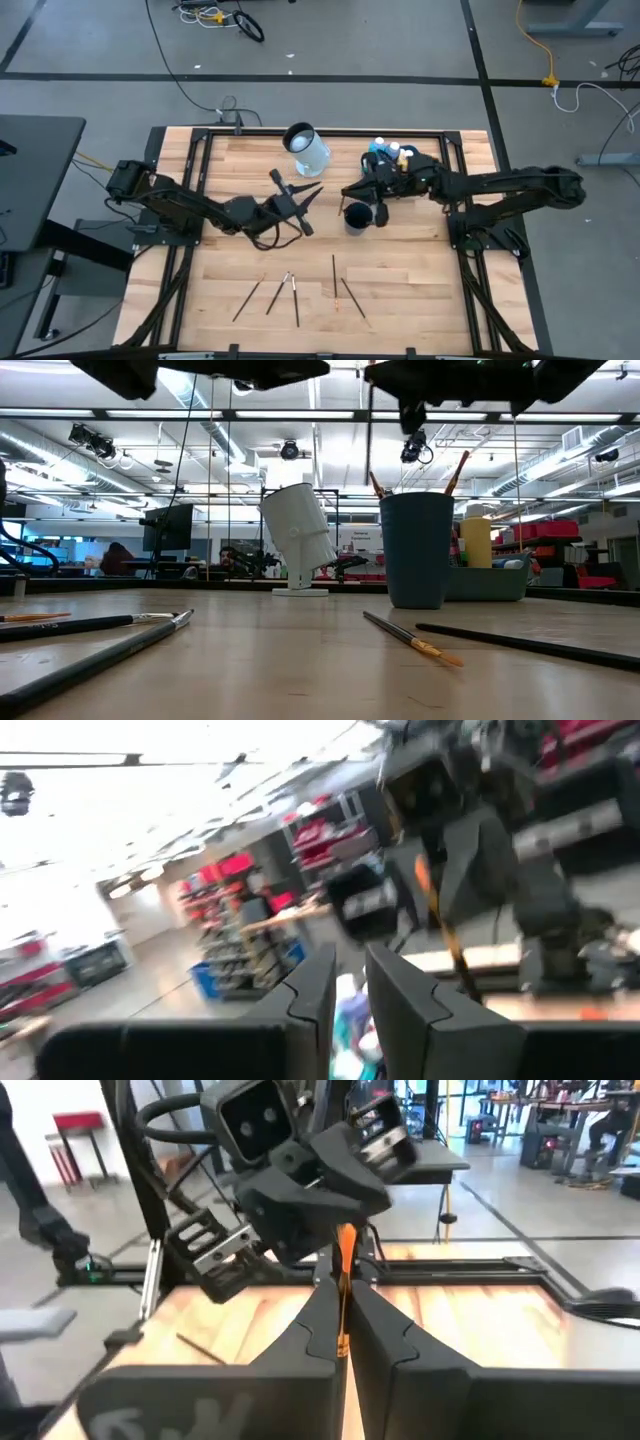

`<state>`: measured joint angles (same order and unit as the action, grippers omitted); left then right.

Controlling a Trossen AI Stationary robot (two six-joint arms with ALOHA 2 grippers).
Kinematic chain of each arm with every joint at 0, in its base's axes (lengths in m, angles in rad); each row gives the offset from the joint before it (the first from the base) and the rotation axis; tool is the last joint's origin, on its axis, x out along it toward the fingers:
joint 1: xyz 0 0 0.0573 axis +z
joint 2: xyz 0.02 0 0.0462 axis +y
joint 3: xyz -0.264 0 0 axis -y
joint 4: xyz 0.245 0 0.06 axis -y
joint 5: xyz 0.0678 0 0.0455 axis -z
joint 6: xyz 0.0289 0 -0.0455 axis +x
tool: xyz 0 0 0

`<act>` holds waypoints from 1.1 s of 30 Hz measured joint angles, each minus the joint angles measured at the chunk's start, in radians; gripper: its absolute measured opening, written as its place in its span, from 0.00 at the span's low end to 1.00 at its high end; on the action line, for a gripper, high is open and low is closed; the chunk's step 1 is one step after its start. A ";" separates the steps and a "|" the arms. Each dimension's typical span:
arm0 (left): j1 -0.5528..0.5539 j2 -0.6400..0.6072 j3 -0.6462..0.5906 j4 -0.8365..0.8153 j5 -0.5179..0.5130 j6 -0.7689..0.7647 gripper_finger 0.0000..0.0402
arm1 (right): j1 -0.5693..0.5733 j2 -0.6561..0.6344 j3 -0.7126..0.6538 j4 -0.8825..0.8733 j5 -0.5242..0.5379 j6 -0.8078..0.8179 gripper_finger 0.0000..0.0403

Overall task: Pick & Place Paint Supplies
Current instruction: Put the gold paintbrush into the blue cup

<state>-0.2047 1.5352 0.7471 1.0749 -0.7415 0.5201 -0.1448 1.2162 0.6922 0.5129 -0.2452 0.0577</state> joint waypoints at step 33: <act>-0.125 -0.067 0.073 -1.525 0.735 -1.513 0.43 | 0.034 0.094 0.000 -0.411 0.115 -0.129 0.21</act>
<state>-0.3292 1.4678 0.8205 -0.4505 -0.0063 -0.9929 -0.1112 1.3101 0.6918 0.1023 -0.1302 -0.0718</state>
